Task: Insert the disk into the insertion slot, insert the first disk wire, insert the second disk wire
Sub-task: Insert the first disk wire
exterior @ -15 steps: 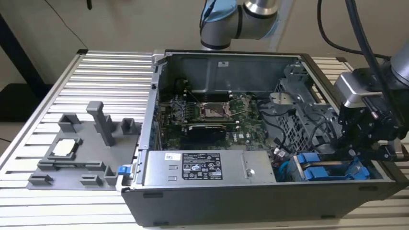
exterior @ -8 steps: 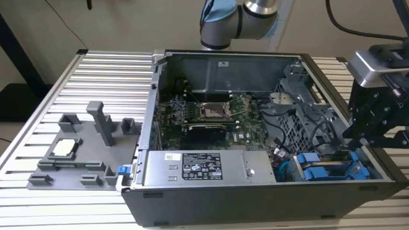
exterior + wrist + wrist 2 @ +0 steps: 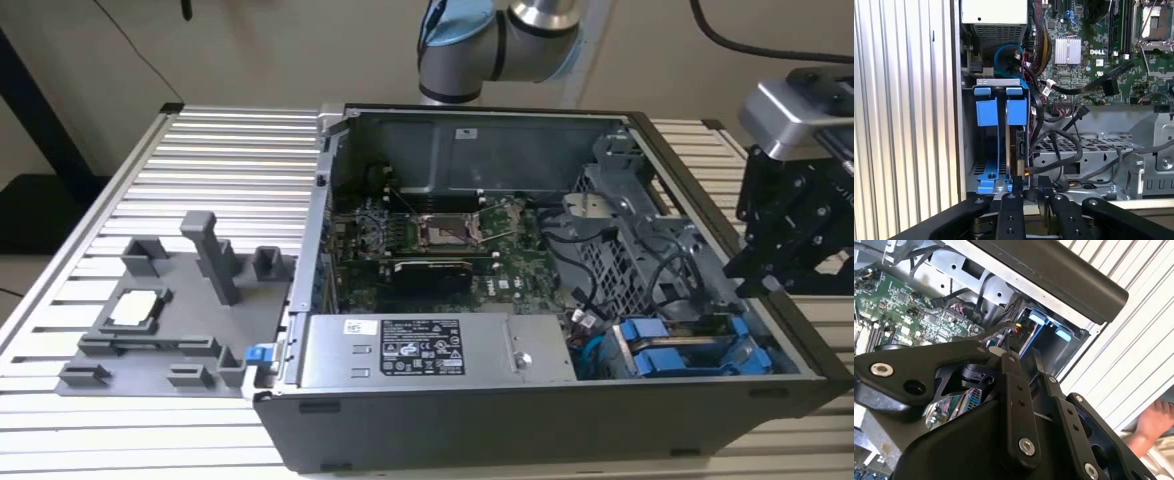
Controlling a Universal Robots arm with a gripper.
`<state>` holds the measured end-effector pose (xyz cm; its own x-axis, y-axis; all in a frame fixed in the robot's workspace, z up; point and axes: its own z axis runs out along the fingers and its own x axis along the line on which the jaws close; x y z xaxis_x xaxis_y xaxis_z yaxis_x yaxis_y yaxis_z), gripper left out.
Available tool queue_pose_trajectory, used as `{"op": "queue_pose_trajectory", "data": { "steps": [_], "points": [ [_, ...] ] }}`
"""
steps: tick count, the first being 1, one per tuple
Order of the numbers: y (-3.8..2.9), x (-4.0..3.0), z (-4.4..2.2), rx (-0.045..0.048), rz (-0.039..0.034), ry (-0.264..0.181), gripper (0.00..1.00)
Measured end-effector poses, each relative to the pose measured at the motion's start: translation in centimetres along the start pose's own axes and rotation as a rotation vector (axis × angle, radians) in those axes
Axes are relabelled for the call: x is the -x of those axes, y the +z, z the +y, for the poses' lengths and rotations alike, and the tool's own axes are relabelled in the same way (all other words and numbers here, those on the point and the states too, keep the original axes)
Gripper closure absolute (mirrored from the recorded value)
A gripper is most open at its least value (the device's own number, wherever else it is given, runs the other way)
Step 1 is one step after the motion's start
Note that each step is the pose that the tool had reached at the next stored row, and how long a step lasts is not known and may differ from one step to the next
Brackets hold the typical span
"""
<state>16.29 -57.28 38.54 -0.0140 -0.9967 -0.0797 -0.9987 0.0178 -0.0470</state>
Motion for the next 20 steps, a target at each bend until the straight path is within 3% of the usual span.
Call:
{"op": "queue_pose_trajectory", "data": {
  "steps": [3,16,20],
  "points": [
    [0.08,0.96,0.02,0.0000,-0.0001,0.000,0.73],
    [0.55,6.81,0.12,0.0000,0.0000,0.000,0.73],
    [0.57,7.27,0.57,-0.0004,-0.0002,0.000,0.73]
  ]
}}
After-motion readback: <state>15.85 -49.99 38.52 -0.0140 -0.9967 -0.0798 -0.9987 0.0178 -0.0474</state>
